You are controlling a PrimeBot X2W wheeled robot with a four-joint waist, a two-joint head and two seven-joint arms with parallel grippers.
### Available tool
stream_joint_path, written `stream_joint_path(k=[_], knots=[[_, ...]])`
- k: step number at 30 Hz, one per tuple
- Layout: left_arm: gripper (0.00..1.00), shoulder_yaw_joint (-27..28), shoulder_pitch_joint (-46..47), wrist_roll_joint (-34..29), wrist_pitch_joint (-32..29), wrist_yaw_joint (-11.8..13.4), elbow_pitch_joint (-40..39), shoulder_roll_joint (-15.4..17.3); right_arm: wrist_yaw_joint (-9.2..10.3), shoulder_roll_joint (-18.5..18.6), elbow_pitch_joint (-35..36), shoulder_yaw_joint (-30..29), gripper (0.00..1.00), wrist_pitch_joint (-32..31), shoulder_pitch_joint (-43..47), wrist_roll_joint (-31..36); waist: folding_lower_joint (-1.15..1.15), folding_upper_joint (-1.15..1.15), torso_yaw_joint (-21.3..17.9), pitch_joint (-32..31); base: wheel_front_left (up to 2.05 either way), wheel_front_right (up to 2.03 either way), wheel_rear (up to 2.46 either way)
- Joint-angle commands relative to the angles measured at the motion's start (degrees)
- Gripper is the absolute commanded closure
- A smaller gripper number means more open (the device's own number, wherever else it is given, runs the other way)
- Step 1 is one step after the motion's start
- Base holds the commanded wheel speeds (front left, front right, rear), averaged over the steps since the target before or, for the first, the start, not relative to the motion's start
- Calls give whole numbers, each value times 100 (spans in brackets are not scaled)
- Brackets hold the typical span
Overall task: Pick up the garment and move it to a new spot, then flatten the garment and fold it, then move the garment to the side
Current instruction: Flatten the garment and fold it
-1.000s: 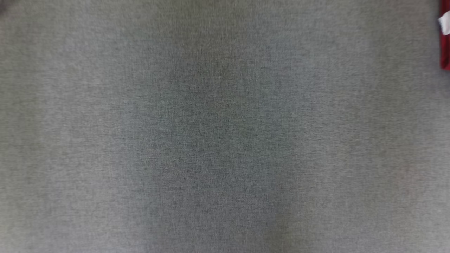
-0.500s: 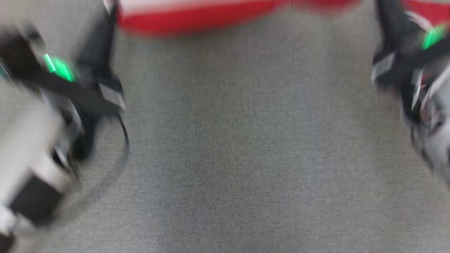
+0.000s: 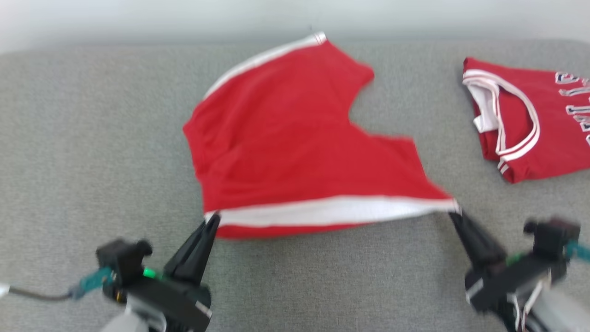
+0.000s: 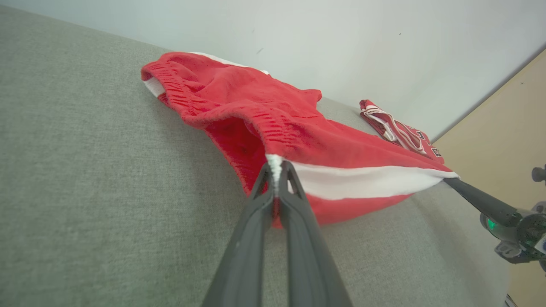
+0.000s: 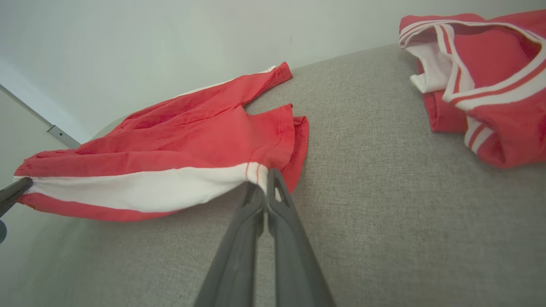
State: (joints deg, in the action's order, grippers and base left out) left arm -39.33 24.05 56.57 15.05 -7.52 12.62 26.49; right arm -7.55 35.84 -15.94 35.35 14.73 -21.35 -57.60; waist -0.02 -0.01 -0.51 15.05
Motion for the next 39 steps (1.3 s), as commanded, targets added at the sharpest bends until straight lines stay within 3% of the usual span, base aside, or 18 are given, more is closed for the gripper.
stream_joint_path(k=[1,13,23,26,32,39], knots=[[100,141,-238,-96,20,9,51,-35,11,-5,45,-42,100,26,253,68,2,1,37,-263,0,0,0],[100,895,-1933,-1220,20,8,-279,-386,11,-155,874,-496,100,-570,2345,341,2,1,262,-598,0,0,0],[100,1155,-2244,-1584,20,8,-290,-540,11,-587,1630,-1453,100,-1083,2992,870,2,1,368,-533,0,0,0],[100,1254,-2112,-1573,20,8,-445,-606,11,-610,1848,-1712,100,-1245,2849,1019,2,1,380,-496,0,0,0],[100,1264,-1580,-1571,20,8,-762,-648,11,-259,2072,-1958,100,-1765,1882,1338,2,1,472,-336,0,0,0],[100,1120,-360,-1229,20,8,-420,-775,11,-129,1520,-1835,100,-2276,28,1321,2,1,769,56,0,0,0]])
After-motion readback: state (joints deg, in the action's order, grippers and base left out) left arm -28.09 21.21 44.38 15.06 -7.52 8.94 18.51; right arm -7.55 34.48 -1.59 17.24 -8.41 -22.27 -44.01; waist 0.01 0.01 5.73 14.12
